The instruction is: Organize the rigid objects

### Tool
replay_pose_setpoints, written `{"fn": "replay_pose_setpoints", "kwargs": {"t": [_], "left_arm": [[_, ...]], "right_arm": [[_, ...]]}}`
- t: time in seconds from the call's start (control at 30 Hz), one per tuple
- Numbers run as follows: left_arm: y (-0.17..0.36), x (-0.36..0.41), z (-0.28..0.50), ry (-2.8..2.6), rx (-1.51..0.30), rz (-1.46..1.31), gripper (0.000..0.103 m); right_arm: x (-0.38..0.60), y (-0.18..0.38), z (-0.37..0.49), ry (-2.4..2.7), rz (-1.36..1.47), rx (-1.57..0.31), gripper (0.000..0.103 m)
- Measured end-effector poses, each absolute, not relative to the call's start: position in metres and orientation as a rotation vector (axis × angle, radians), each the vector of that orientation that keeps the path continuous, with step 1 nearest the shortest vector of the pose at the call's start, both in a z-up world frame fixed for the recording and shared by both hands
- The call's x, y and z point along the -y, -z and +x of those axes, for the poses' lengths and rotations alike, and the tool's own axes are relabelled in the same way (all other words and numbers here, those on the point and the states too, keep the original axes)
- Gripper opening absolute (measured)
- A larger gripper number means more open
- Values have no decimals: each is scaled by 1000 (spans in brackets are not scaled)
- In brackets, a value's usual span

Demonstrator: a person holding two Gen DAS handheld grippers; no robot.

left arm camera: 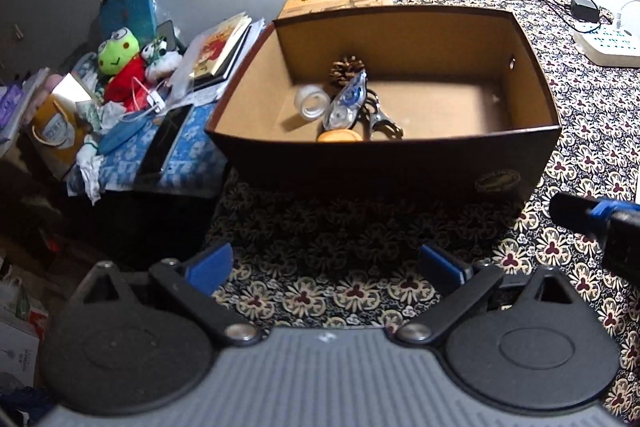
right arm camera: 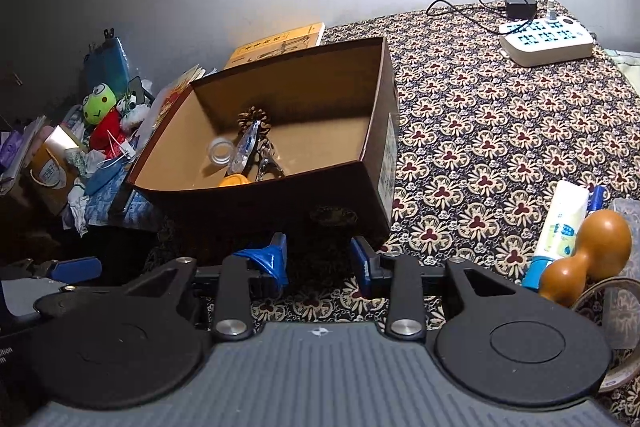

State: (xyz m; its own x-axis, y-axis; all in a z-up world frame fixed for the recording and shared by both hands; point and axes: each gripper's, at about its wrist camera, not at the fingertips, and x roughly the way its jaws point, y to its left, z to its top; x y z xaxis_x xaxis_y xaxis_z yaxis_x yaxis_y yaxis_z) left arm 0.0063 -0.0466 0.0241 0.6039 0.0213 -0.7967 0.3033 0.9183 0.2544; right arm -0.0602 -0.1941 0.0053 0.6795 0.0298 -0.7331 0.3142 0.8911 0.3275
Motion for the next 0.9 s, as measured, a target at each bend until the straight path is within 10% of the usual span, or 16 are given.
{"fn": "replay_pose_setpoints", "kwargs": {"t": [0.9], "left_arm": [[-31,28,116,319,-861,354,99]], "right_arm": [[169,-17,17,277,466,-731,20]]}}
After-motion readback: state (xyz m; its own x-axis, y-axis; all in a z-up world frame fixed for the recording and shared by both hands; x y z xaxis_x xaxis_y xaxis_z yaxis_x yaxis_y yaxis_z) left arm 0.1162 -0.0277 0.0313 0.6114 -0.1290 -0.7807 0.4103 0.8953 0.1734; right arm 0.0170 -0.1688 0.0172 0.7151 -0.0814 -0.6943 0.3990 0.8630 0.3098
